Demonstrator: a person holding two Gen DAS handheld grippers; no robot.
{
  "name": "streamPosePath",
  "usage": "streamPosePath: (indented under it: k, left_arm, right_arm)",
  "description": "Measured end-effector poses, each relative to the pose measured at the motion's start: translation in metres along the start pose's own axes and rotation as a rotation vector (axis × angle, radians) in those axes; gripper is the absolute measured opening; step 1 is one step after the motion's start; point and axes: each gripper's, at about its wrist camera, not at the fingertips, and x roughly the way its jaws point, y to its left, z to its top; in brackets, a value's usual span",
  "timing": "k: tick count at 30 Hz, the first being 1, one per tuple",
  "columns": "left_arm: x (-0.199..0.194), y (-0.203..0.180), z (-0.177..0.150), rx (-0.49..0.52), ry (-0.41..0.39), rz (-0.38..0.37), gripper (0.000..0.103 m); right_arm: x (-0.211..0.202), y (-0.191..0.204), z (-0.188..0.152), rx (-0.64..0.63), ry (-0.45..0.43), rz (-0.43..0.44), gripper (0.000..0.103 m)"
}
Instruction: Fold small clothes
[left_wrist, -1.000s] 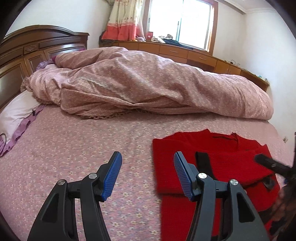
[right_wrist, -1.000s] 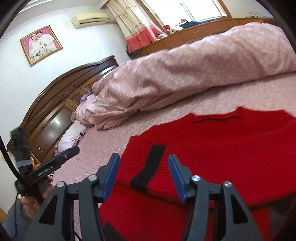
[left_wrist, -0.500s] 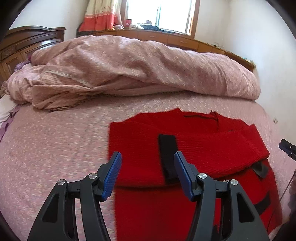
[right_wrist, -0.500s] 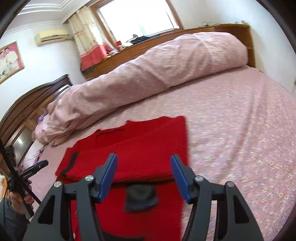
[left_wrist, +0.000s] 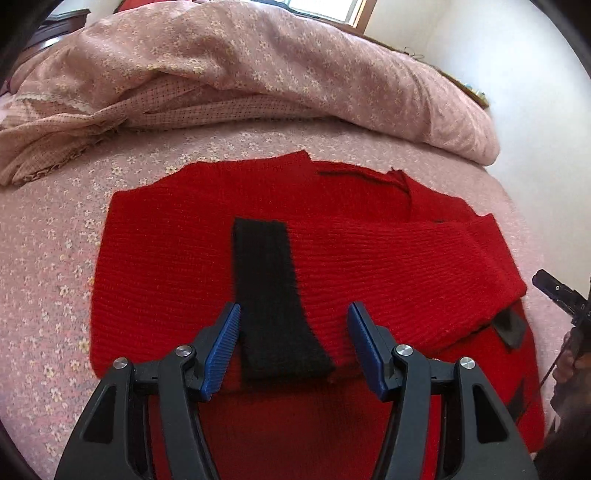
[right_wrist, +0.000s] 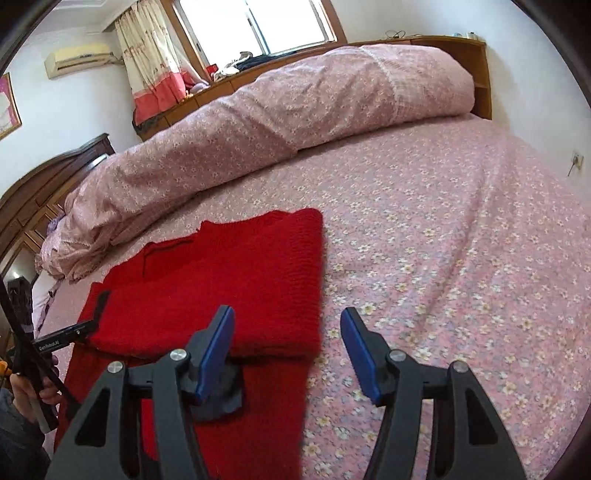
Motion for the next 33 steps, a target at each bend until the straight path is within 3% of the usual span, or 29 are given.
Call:
streamPosePath:
  k: [7,8,9,10,12,13,15,18,22,24,26,28,33]
  left_arm:
    - [0.010,0.005,0.004,-0.002,0.001,-0.008,0.053]
    - [0.010,0.006,0.004,-0.006,-0.010,-0.013,0.049]
    - [0.010,0.007,0.005,-0.013,-0.020,-0.009,0.034]
    - [0.010,0.009,0.006,-0.021,-0.027,0.000,0.026]
    - [0.011,0.013,0.008,-0.051,-0.033,-0.024,0.014]
    - [0.010,0.015,0.009,-0.064,-0.036,-0.039,0.012]
    - [0.007,0.013,0.010,-0.067,-0.051,-0.060,0.009]
    - [-0.005,0.001,0.011,-0.016,-0.124,-0.048,0.008]
    - [-0.016,-0.006,0.015,0.017,-0.197,-0.030,0.008]
    - [-0.010,-0.007,0.014,0.048,-0.210,0.019,0.008]
    - [0.006,-0.005,0.010,0.064,-0.178,0.084,0.009]
    - [0.016,0.000,0.007,0.043,-0.124,0.085,0.011]
    - [0.002,0.003,0.012,0.057,-0.127,0.135,0.019]
  right_arm:
    - [0.023,0.021,0.005,-0.052,0.016,-0.027,0.063]
    - [0.025,0.023,0.006,-0.059,0.011,-0.039,0.063]
    - [0.027,0.023,0.007,-0.064,0.005,-0.053,0.063]
    - [0.029,0.023,0.007,-0.067,0.000,-0.065,0.063]
    - [0.033,0.019,0.009,-0.071,-0.001,-0.091,0.061]
    - [0.035,0.017,0.009,-0.075,0.005,-0.099,0.059]
    - [0.044,0.012,0.008,-0.083,0.047,-0.133,0.034]
    - [0.052,0.004,0.006,-0.057,0.088,-0.123,0.020]
    - [0.044,0.003,0.012,-0.053,0.050,-0.148,0.012]
    - [0.044,-0.002,0.014,-0.042,0.048,-0.187,0.012]
    - [0.048,-0.010,0.012,-0.020,0.076,-0.208,0.012]
    - [0.052,-0.013,0.009,0.002,0.096,-0.210,0.012]
    - [0.045,-0.012,0.013,0.002,0.068,-0.196,0.012]
